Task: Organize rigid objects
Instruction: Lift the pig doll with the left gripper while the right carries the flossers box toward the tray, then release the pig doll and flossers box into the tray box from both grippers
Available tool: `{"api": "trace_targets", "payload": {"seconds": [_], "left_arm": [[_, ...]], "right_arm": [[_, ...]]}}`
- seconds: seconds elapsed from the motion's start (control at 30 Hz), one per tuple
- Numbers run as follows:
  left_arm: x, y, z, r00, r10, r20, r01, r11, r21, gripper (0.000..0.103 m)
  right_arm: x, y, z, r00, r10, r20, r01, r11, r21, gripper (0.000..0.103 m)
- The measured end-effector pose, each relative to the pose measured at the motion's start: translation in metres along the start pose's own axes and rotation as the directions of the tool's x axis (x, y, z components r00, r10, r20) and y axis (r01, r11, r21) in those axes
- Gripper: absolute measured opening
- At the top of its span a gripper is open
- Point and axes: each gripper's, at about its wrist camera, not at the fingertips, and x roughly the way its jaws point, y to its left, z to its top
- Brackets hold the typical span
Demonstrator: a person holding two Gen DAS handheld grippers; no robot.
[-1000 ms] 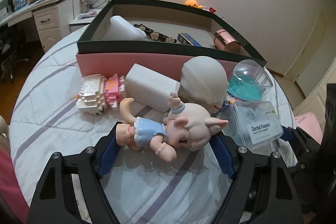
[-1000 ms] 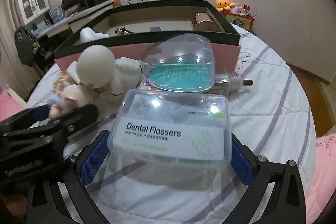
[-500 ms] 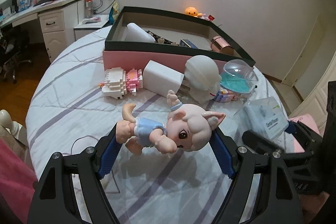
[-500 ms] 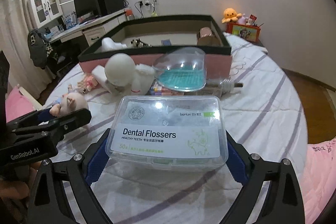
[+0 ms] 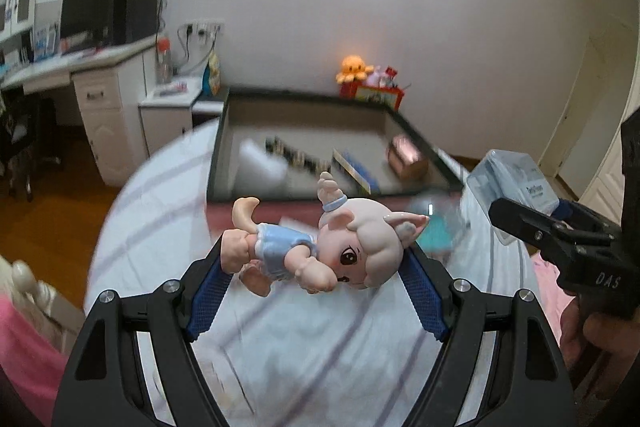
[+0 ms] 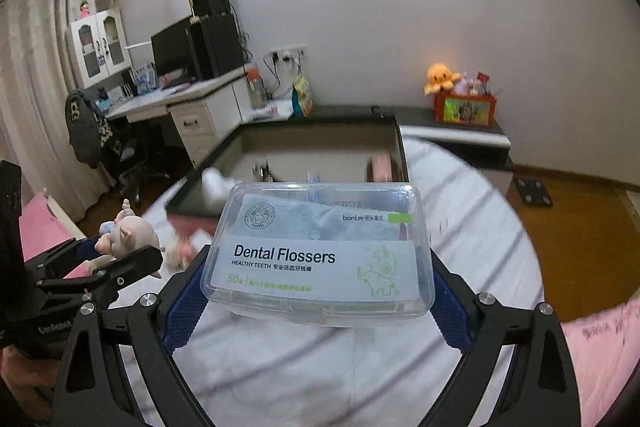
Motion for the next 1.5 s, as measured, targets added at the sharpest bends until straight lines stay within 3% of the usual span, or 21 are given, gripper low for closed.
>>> {"api": "trace_targets", "payload": {"seconds": [0.17, 0.33, 0.6, 0.87, 0.93, 1.1, 1.3, 1.5], "left_arm": [[0.018, 0.003, 0.051, 0.998, 0.023, 0.051, -0.025, 0.999, 0.034, 0.080], [0.057, 0.013, 0.092, 0.996, 0.065, 0.055, -0.067, 0.997, 0.029, 0.080], [0.149, 0.036, 0.125, 0.994, 0.093, -0.064, -0.094, 0.996, -0.009, 0.080], [0.199, 0.034, 0.123, 0.975, 0.093, -0.201, -0.093, 0.996, 0.009, 0.081], [0.195, 0.030, 0.124, 0.976, 0.118, -0.183, -0.113, 0.993, 0.038, 0.083], [0.169, 0.032, 0.125, 0.981, 0.147, -0.127, -0.146, 0.989, 0.019, 0.102], [0.126, 0.033, 0.121, 0.987, 0.155, -0.050, -0.155, 0.988, 0.000, 0.103], [0.075, 0.027, 0.104, 0.990, 0.142, 0.025, -0.142, 0.990, -0.012, 0.103]], "right_arm": [[0.026, -0.003, 0.051, 0.999, 0.033, 0.013, -0.032, 0.999, -0.009, 0.096], [0.079, -0.012, 0.085, 0.998, 0.031, -0.045, -0.031, 0.999, 0.016, 0.096], [0.166, -0.037, 0.101, 0.981, 0.021, -0.191, -0.006, 0.997, 0.079, 0.096], [0.189, -0.048, 0.095, 0.966, 0.034, -0.257, -0.008, 0.995, 0.102, 0.098], [0.190, -0.049, 0.092, 0.963, 0.050, -0.265, -0.021, 0.993, 0.113, 0.102], [0.182, -0.059, 0.090, 0.967, 0.064, -0.247, -0.023, 0.986, 0.165, 0.103], [0.149, -0.061, 0.091, 0.984, 0.062, -0.168, -0.028, 0.981, 0.194, 0.103], [0.100, -0.042, 0.081, 0.995, 0.043, -0.089, -0.030, 0.990, 0.137, 0.103]]}}
